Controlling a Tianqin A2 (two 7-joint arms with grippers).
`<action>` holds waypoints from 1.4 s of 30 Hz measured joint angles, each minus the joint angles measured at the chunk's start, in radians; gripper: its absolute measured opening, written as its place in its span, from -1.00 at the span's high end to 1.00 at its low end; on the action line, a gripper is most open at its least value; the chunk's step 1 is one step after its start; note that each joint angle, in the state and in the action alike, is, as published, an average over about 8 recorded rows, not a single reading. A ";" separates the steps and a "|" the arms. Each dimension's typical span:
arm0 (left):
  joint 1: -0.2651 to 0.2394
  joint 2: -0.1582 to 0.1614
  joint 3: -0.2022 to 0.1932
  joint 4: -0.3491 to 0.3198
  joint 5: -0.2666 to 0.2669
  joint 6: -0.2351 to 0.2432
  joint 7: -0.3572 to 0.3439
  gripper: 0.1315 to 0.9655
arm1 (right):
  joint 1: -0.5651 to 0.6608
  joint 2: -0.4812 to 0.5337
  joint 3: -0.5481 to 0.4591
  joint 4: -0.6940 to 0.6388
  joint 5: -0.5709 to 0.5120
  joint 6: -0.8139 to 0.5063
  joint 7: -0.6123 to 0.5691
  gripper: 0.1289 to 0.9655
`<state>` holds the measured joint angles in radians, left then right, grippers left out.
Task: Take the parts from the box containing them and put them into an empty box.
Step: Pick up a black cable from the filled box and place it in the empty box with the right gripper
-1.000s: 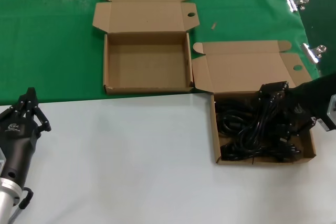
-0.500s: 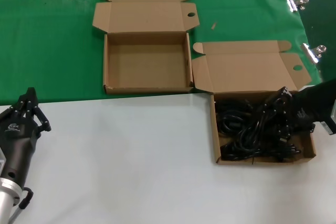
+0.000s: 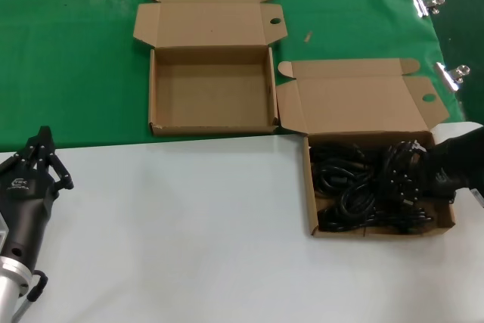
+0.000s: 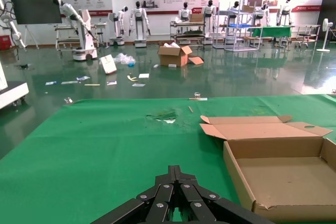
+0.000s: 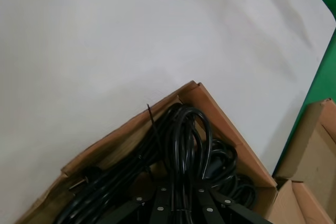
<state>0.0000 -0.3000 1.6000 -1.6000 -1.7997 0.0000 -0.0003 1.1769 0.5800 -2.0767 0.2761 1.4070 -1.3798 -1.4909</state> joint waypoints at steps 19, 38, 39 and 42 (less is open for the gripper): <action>0.000 0.000 0.000 0.000 0.000 0.000 0.000 0.98 | -0.032 0.069 0.039 0.228 0.047 0.001 0.241 0.90; 0.000 0.000 0.000 0.000 0.000 0.000 0.000 0.98 | -0.102 0.047 0.025 0.563 0.042 0.088 0.769 0.90; 0.000 0.000 0.000 0.000 0.000 0.000 0.000 0.98 | -0.098 0.037 0.021 0.560 0.039 0.096 0.773 0.90; 0.000 0.000 0.000 0.000 0.000 0.000 0.000 0.98 | -0.083 0.005 0.010 0.541 0.031 0.121 0.772 0.90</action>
<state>0.0000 -0.3000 1.6001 -1.6000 -1.7997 0.0000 -0.0003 1.0937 0.5851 -2.0666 0.8174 1.4383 -1.2592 -0.7190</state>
